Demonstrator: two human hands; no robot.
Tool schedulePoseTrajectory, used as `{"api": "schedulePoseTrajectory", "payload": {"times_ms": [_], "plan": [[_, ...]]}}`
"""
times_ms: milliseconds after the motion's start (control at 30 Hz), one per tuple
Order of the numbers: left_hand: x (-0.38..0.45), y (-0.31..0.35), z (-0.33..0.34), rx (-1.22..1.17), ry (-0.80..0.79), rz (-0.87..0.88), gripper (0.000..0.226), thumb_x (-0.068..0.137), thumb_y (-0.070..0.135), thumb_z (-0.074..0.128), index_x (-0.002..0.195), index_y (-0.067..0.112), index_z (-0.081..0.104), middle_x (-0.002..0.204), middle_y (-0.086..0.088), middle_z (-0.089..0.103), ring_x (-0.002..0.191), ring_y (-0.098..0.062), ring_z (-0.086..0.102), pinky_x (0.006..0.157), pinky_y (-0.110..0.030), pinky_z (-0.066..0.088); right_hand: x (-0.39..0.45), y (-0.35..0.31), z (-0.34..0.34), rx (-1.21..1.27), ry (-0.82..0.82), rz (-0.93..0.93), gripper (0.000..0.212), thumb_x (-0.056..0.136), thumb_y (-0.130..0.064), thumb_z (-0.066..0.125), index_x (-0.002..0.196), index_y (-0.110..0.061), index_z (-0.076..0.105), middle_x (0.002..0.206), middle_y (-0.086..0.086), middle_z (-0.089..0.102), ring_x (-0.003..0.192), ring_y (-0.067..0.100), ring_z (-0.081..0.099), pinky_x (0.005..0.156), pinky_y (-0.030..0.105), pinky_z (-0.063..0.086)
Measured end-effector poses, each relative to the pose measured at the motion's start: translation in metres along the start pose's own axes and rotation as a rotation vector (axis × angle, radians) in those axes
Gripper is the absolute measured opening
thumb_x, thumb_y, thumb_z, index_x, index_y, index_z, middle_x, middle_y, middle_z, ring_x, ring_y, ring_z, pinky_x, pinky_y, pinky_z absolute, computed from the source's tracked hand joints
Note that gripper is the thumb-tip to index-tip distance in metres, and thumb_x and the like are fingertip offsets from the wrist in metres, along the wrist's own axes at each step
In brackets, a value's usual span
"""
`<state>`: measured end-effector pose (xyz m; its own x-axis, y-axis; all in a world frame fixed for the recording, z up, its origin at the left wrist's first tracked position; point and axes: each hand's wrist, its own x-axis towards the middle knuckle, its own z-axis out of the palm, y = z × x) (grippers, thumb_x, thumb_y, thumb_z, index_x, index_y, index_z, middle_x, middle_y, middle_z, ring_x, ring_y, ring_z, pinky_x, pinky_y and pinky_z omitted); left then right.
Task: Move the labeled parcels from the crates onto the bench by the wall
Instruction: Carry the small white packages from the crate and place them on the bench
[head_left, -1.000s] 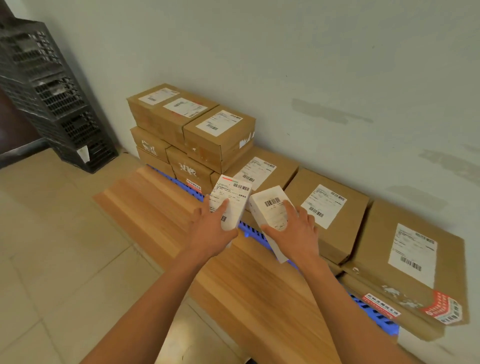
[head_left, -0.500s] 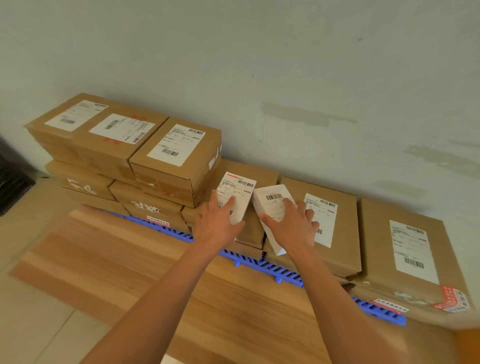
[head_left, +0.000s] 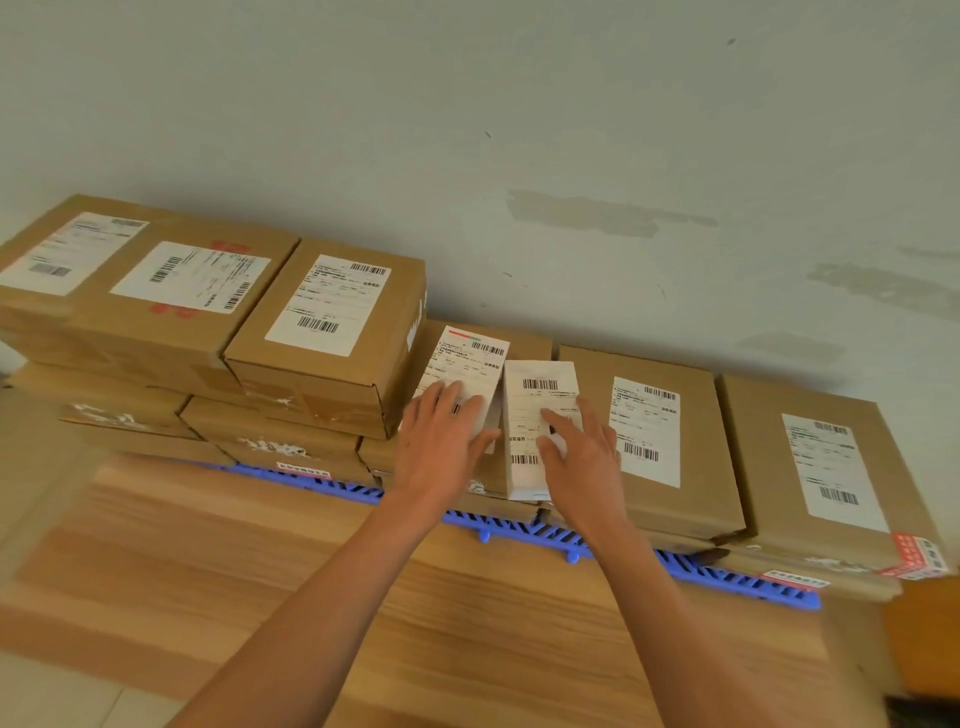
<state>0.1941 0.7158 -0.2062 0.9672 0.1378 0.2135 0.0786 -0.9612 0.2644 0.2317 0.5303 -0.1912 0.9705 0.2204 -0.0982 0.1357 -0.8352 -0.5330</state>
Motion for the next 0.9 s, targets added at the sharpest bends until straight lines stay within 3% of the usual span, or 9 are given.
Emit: {"api": "schedulePoseTrajectory", "payload": {"times_ms": [200, 300, 400, 567, 767, 900], "plan": [[-0.009, -0.015, -0.004, -0.034, 0.0, 0.083, 0.031, 0.104, 0.028, 0.045, 0.124, 0.017, 0.067, 0.141, -0.004, 0.058, 0.136, -0.024, 0.045, 0.11, -0.044, 0.04, 0.023, -0.023, 0.011, 0.047, 0.01, 0.011, 0.045, 0.106, -0.031, 0.045, 0.15, -0.026, 0.044, 0.168, 0.003, 0.012, 0.153, 0.034, 0.01, 0.121, 0.051, 0.027], [-0.014, -0.022, -0.005, -0.019, -0.017, 0.091, 0.043, 0.107, 0.034, 0.03, 0.127, 0.017, 0.064, 0.142, -0.004, 0.058, 0.138, -0.022, 0.045, 0.115, -0.043, 0.035, 0.028, -0.026, 0.017, 0.071, 0.004, -0.026, 0.045, 0.106, -0.025, 0.045, 0.151, -0.023, 0.044, 0.167, 0.003, 0.013, 0.152, 0.033, 0.01, 0.12, 0.051, 0.03], [-0.012, -0.021, -0.009, -0.029, -0.088, 0.052, 0.058, 0.106, 0.044, 0.018, 0.14, 0.014, 0.055, 0.154, -0.008, 0.046, 0.148, -0.025, 0.032, 0.124, -0.046, 0.022, 0.032, -0.029, 0.022, 0.084, 0.006, -0.048, 0.044, 0.105, -0.025, 0.046, 0.149, -0.022, 0.046, 0.167, 0.004, 0.014, 0.151, 0.033, 0.012, 0.121, 0.05, 0.026], [-0.011, -0.023, -0.008, -0.037, -0.149, 0.031, 0.059, 0.107, 0.05, 0.023, 0.153, 0.016, 0.039, 0.165, -0.008, 0.027, 0.155, -0.025, 0.015, 0.127, -0.044, 0.01, 0.04, -0.032, 0.027, 0.051, -0.016, -0.129, 0.043, 0.106, -0.022, 0.044, 0.149, -0.02, 0.046, 0.167, 0.006, 0.017, 0.153, 0.03, 0.013, 0.123, 0.049, 0.023], [-0.005, -0.029, -0.009, -0.024, -0.145, 0.073, 0.054, 0.105, 0.047, 0.03, 0.148, 0.017, 0.046, 0.161, -0.01, 0.035, 0.152, -0.027, 0.024, 0.123, -0.047, 0.019, 0.044, -0.029, 0.022, -0.031, -0.077, -0.154, 0.046, 0.108, -0.022, 0.038, 0.154, -0.022, 0.037, 0.168, 0.006, 0.014, 0.153, 0.032, 0.009, 0.124, 0.045, 0.017], [-0.005, -0.028, -0.012, -0.013, -0.166, 0.07, 0.051, 0.105, 0.046, 0.037, 0.147, 0.019, 0.048, 0.16, -0.008, 0.036, 0.151, -0.028, 0.024, 0.122, -0.049, 0.022, 0.036, -0.029, 0.017, -0.031, -0.063, -0.155, 0.048, 0.106, -0.028, 0.045, 0.154, -0.024, 0.038, 0.167, 0.006, 0.017, 0.153, 0.03, 0.011, 0.124, 0.048, 0.02]]}}
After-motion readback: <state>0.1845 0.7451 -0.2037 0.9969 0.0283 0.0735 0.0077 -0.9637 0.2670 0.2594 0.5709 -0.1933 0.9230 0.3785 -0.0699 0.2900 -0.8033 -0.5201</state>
